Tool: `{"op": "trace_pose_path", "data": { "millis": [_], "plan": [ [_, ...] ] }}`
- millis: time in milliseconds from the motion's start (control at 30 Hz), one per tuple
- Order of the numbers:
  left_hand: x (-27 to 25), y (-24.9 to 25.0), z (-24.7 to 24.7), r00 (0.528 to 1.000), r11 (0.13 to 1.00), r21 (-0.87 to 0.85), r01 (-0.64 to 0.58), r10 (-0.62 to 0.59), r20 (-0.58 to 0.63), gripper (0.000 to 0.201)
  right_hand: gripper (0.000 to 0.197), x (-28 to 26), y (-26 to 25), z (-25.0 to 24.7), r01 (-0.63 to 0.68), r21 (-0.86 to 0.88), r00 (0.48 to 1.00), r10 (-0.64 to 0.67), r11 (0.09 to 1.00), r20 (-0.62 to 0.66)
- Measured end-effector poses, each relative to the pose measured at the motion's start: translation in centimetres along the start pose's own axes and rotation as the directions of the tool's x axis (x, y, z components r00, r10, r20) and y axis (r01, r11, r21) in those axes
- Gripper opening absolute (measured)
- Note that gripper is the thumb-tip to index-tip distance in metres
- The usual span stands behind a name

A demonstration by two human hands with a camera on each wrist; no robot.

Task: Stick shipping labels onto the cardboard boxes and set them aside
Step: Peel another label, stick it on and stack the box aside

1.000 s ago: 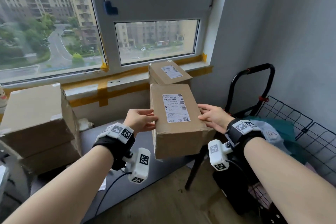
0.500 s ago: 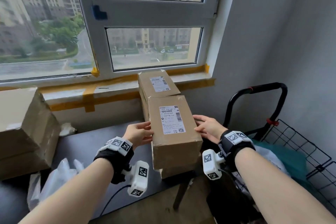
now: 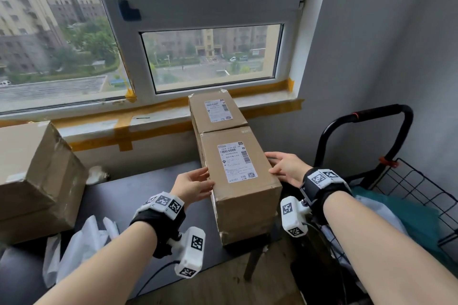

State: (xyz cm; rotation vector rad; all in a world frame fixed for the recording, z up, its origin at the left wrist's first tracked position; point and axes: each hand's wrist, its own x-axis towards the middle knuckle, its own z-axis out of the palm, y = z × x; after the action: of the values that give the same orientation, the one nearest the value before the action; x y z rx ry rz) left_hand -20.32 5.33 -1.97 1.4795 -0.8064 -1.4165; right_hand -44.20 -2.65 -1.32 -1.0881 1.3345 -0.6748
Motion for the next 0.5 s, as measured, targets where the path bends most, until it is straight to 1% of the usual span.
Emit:
{"op": "trace_pose_path", "data": {
  "millis": [67, 100, 133, 167, 200, 267, 333, 400, 433, 500],
  "plan": [
    [0.1, 0.0, 0.0, 1.0, 0.998, 0.058, -0.02, 0.021, -0.007, 0.05, 0.058, 0.0, -0.3, 0.1, 0.011, -0.068, 1.0, -0.012, 0.998, -0.016],
    [0.2, 0.1, 0.0, 0.999, 0.993, 0.111, -0.033, 0.034, -0.006, 0.051, 0.056, 0.0, -0.5, 0.2, 0.017, -0.132, 0.999, -0.021, 0.991, -0.029],
    [0.3, 0.2, -0.1, 0.999, 0.981, 0.189, -0.051, 0.053, -0.006, 0.052, 0.054, 0.0, -0.7, 0.2, 0.028, -0.216, 0.998, -0.037, 0.976, -0.041],
    [0.6, 0.3, -0.3, 0.996, 0.949, 0.306, -0.079, 0.086, -0.009, 0.054, 0.051, 0.0, -0.9, 0.3, 0.037, -0.321, 0.997, -0.057, 0.946, -0.053],
    [0.9, 0.4, -0.7, 0.991, 0.886, 0.448, -0.115, 0.132, -0.006, 0.056, 0.048, 0.0, -1.2, 0.4, 0.043, -0.422, 0.995, -0.079, 0.905, -0.068],
    [1.1, 0.8, -1.3, 0.977, 0.696, 0.699, -0.166, 0.212, 0.021, 0.057, 0.043, -0.4, -1.8, 0.8, 0.039, -0.58, 0.987, -0.122, 0.813, -0.105],
    [0.6, 1.5, -2.1, 0.968, 0.484, 0.858, -0.174, 0.245, 0.058, 0.052, 0.04, -1.1, -2.6, 1.6, 0.032, -0.694, 0.977, -0.17, 0.719, -0.131],
    [0.2, 2.4, -3.1, 0.96, 0.271, 0.941, -0.2, 0.249, 0.132, 0.044, 0.04, -1.7, -3.5, 2.8, 0.027, -0.775, 0.969, -0.206, 0.631, -0.134],
    [-0.1, 2.8, -3.7, 0.954, 0.185, 0.96, -0.21, 0.252, 0.16, 0.04, 0.042, -2.1, -4.0, 3.5, 0.026, -0.8, 0.968, -0.215, 0.599, -0.129],
    [-0.4, 3.6, -5.4, 0.944, 0.056, 0.976, -0.211, 0.271, 0.188, 0.037, 0.043, -2.5, -4.8, 5.5, 0.03, -0.834, 0.967, -0.227, 0.551, -0.115]
  ]
}}
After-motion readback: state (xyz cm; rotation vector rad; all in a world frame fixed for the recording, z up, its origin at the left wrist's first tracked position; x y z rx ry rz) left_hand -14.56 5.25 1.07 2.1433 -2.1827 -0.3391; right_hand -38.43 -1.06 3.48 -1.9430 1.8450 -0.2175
